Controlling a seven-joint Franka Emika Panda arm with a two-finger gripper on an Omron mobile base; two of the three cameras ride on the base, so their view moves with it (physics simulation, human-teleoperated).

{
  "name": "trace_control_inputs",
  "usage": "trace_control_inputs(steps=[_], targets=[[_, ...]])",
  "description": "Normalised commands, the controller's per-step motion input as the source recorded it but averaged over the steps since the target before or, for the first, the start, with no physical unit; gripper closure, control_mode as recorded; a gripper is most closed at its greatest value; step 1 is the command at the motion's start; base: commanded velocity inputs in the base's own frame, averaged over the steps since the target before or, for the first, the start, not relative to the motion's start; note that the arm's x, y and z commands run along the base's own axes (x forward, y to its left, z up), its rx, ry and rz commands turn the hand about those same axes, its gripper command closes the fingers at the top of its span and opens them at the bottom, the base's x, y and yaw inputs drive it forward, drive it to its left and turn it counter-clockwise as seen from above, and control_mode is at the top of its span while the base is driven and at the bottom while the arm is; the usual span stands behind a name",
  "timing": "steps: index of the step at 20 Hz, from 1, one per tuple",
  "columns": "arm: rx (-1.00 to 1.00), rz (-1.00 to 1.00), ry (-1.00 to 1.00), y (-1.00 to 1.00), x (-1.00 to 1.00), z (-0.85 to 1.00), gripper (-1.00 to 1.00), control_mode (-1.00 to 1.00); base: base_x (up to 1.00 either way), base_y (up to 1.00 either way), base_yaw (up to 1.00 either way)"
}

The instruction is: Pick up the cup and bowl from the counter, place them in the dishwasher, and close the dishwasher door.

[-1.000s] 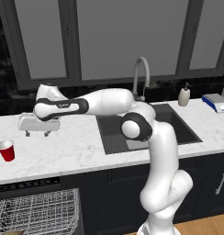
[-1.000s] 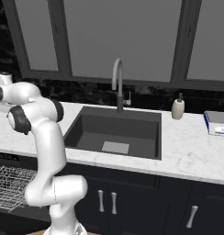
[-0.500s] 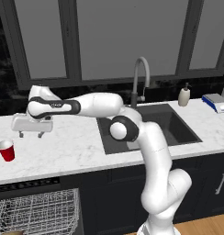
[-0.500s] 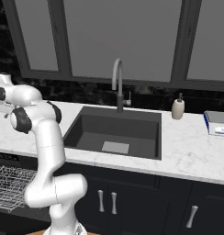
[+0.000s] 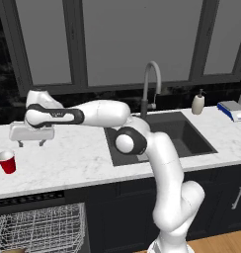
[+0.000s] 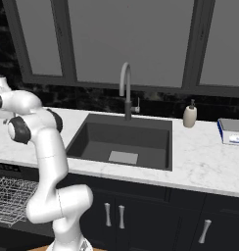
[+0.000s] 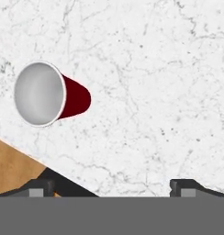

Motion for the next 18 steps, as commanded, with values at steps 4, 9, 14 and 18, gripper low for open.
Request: trace_control_inputs(steps=[4, 9, 14, 18], targets=[[0.00, 0.00, -0.14, 0.10, 0.00, -0.09, -1.00, -1.00, 0.00, 0.00, 0.00], [0.01, 0.00, -0.18, 0.13, 0.00, -0.02, -1.00, -1.00, 0.00, 0.00, 0.00], [0.03, 0.00, -0.14, 0.18, 0.00, 0.00, -1.00, -1.00, 0.00, 0.00, 0.00], [0.01, 0.00, -0.05, 0.08, 0.00, -0.12, -1.00, -1.00, 0.00, 0.00, 0.00]])
